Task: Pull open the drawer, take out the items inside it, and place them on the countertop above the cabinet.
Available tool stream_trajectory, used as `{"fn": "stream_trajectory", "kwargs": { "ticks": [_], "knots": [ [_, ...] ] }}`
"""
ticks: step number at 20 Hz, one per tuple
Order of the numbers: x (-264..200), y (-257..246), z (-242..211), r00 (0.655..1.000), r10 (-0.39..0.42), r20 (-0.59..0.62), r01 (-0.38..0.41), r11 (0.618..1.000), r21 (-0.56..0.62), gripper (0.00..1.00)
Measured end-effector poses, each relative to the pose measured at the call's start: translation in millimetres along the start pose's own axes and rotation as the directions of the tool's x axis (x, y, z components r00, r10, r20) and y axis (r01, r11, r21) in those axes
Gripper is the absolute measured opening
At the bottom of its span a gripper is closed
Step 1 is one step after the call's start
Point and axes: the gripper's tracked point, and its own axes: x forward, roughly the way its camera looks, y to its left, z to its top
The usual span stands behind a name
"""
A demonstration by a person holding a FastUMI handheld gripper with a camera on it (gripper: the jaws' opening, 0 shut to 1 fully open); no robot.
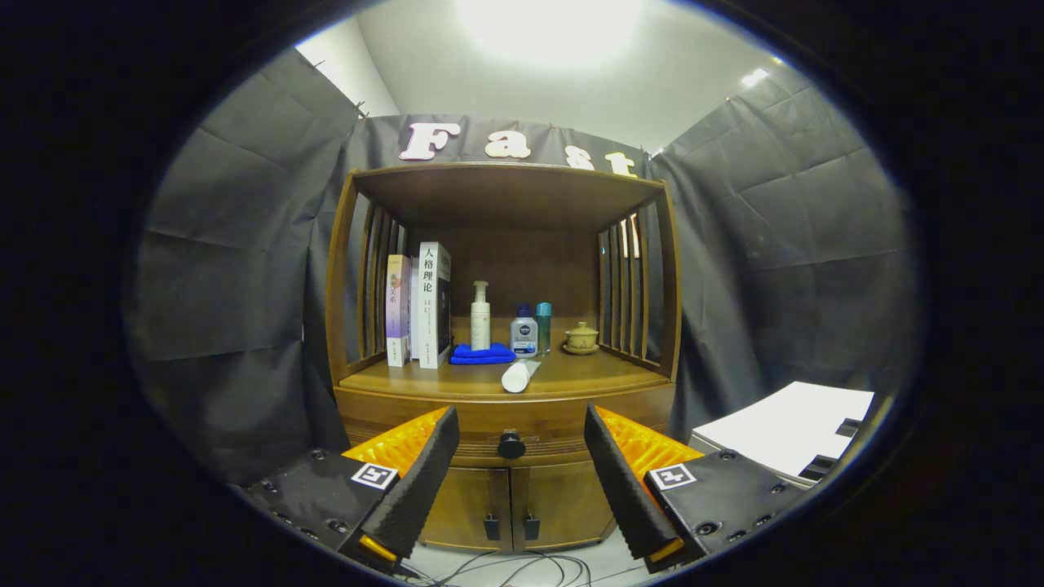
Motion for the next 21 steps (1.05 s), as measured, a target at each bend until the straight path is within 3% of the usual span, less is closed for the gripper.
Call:
{"fn": "stream_trajectory", "kwargs": {
  "ticks": [21],
  "knots": [
    [-16.7,9.7,21.4,0.999,0.034,0.042,-0.032,0.999,-0.035,0.96]
  ]
}}
